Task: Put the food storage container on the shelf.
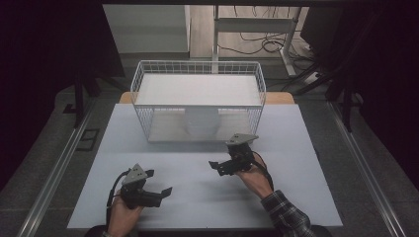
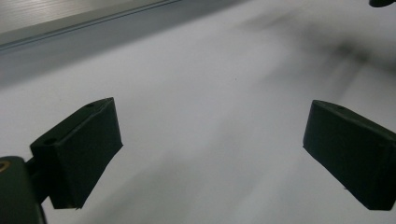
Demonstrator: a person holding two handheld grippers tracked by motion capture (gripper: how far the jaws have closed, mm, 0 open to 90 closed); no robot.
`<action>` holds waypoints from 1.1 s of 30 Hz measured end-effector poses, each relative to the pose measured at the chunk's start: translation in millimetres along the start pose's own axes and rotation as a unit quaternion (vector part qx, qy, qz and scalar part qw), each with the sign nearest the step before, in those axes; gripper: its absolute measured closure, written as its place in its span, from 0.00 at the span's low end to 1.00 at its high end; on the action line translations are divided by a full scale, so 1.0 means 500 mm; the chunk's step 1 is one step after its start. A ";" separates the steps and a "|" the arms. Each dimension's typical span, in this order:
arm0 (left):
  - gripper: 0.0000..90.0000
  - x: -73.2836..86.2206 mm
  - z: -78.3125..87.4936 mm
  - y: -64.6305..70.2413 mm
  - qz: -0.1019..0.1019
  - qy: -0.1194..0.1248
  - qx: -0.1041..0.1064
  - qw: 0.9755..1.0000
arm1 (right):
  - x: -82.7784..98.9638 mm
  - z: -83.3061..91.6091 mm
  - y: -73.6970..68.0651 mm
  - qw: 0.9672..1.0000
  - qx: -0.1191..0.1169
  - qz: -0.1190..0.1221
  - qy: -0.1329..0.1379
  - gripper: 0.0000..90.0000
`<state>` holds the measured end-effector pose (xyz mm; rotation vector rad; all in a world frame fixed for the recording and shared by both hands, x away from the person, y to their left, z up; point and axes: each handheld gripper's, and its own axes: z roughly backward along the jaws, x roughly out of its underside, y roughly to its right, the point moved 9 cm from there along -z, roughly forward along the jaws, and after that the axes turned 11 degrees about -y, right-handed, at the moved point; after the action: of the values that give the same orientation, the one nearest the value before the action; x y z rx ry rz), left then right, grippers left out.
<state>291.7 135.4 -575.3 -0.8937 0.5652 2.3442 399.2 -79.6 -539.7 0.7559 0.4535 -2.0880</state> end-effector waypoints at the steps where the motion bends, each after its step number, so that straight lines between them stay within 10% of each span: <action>1: 0.04 0.001 -0.001 0.000 0.000 -0.003 0.000 1.000 | 0.005 0.005 0.000 1.000 0.000 0.001 0.000 0.00; 33: 0.00 0.026 0.030 -0.038 0.016 -0.016 -0.036 0.999 | 0.151 0.141 0.024 0.998 0.032 -0.043 0.017 0.00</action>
<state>288.8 162.5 -577.3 -0.8840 0.4884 2.4165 349.6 -171.0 -537.1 0.8241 0.4476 -2.1815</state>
